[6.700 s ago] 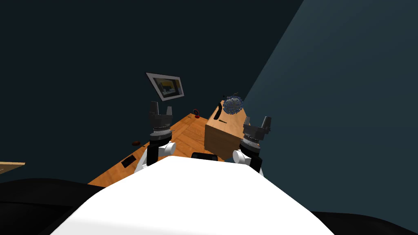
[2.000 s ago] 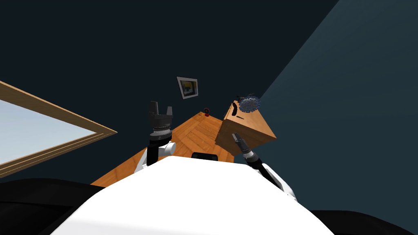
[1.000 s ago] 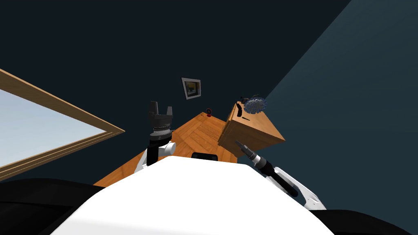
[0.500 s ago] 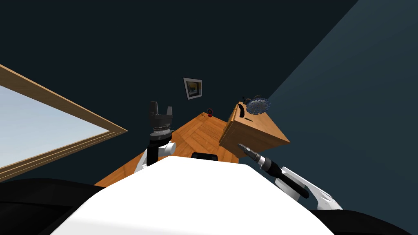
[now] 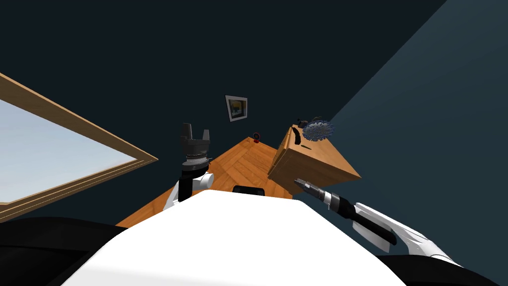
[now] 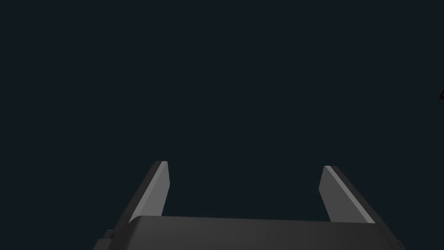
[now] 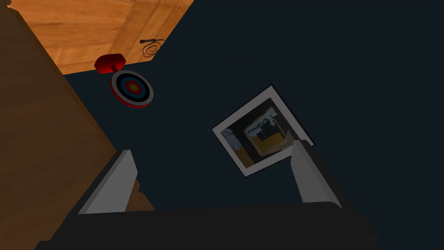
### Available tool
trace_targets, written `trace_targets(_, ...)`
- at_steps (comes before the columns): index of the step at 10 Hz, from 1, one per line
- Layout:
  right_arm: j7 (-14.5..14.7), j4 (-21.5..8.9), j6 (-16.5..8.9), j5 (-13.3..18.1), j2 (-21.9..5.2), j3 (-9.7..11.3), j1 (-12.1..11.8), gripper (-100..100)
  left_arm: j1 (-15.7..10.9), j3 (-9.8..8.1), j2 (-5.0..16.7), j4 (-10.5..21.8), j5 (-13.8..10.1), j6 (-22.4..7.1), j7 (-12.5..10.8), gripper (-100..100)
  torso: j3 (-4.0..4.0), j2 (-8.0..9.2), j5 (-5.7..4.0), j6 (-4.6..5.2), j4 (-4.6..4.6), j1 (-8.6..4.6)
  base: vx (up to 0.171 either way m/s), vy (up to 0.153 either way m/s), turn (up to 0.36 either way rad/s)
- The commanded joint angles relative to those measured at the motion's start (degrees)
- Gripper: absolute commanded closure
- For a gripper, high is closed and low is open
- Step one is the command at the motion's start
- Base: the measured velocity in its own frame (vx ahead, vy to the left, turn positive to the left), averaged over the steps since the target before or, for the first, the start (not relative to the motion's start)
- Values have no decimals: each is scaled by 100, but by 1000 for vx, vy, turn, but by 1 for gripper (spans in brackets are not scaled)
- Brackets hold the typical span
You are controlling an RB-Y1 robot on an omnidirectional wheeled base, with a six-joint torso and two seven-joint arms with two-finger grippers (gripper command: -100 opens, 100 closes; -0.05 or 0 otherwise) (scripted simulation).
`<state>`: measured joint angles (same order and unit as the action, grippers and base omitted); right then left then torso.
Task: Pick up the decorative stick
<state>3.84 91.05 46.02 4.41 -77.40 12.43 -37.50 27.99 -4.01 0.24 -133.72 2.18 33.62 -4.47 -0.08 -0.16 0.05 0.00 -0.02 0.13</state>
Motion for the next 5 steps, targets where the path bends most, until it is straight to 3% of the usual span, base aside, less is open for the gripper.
trace_targets(1, 59, -168, -6, 171, -286, 26, -66, -100, 0, 0, 0, 0, 0, 0, 0, 0, 0, 0, 0, 0, 0, 0, 38, 56, 53)
trace_targets(3, 59, -168, -6, 171, -541, 26, -66, -100, 0, 0, 0, 0, 0, 0, 0, 0, 1, 2, 0, 0, 1, -1, 22, 31, 7)
trace_targets(4, 92, -362, 37, 329, -762, 53, -99, -100, 0, 0, 0, 0, 0, 0, 0, 0, 5, 8, -3, 1, 2, -10, 25, 27, 52)
trace_targets(5, 92, -362, 37, 329, -923, 53, -99, -100, 0, 0, 0, 0, 0, 0, 0, 0, 4, 6, -3, 0, 2, -9, 30, 32, 27)
